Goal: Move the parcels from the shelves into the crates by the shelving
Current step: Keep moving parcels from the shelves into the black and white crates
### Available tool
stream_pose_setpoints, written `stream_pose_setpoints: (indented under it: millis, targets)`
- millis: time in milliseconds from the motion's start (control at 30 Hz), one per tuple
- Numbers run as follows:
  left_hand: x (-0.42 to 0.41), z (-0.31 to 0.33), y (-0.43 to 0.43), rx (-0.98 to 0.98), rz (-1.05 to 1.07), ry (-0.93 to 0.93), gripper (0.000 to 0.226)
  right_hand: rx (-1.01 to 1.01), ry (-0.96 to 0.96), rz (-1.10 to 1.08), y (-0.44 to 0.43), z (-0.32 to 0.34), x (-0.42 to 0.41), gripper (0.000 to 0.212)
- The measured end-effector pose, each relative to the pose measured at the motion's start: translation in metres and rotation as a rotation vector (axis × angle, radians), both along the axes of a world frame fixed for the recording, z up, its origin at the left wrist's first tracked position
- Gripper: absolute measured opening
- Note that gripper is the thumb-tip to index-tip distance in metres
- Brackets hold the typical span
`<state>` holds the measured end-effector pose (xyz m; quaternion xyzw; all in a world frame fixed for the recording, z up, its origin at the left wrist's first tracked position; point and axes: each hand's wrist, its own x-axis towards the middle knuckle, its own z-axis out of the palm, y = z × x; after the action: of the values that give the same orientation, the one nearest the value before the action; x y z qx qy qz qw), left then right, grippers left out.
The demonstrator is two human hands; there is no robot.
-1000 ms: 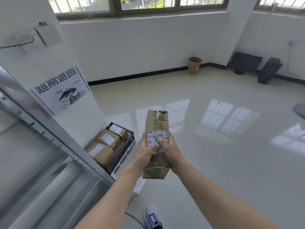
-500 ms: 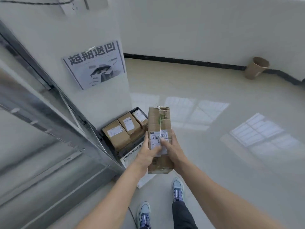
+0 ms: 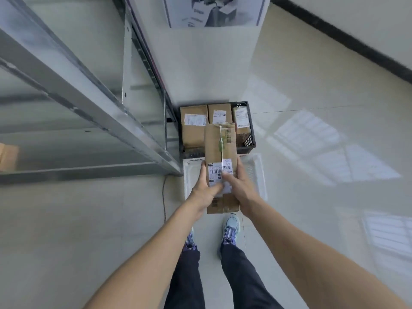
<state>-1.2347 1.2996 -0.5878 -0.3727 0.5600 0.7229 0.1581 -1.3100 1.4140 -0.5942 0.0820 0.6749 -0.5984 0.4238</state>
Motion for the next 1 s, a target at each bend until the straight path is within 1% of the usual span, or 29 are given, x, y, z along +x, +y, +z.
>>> stream_pose_setpoints:
  millis: [167,267,367,467,533,633,700,733,833,1000]
  targets:
    - [0.0,-0.064,-0.012,-0.004,0.049,-0.047,0.101,-0.012,-0.06,0.05,-0.017,-0.063,-0.006,0.066]
    - [0.001,-0.114,-0.026,-0.037,0.062,-0.054,0.096,-0.013,-0.111,0.071,-0.031,-0.108,-0.007,0.054]
    - [0.007,-0.178,-0.037,-0.04,0.077,-0.094,0.095,-0.005,-0.149,0.122,-0.044,-0.169,-0.004,0.054]
    - [0.012,-0.239,-0.046,-0.074,0.091,-0.126,0.086,0.012,-0.157,0.129,-0.055,-0.23,-0.002,0.053]
    - [0.014,-0.281,-0.053,-0.076,0.088,-0.148,0.085,0.029,-0.162,0.146,-0.062,-0.27,-0.001,0.054]
    - [0.018,-0.343,-0.063,-0.091,0.079,-0.187,0.084,0.036,-0.183,0.155,-0.073,-0.329,0.003,0.048]
    - [0.02,-0.369,-0.068,-0.091,0.076,-0.221,0.084,0.037,-0.19,0.163,-0.078,-0.36,0.006,0.046]
    - [0.022,-0.385,-0.071,-0.093,0.073,-0.228,0.085,0.04,-0.2,0.164,-0.08,-0.377,0.008,0.047]
    - [0.026,-0.423,-0.079,-0.094,0.048,-0.245,0.088,0.053,-0.224,0.148,-0.086,-0.418,0.017,0.062]
    - [0.026,-0.466,-0.09,-0.092,0.016,-0.264,0.093,0.033,-0.241,0.102,-0.093,-0.461,0.024,0.066]
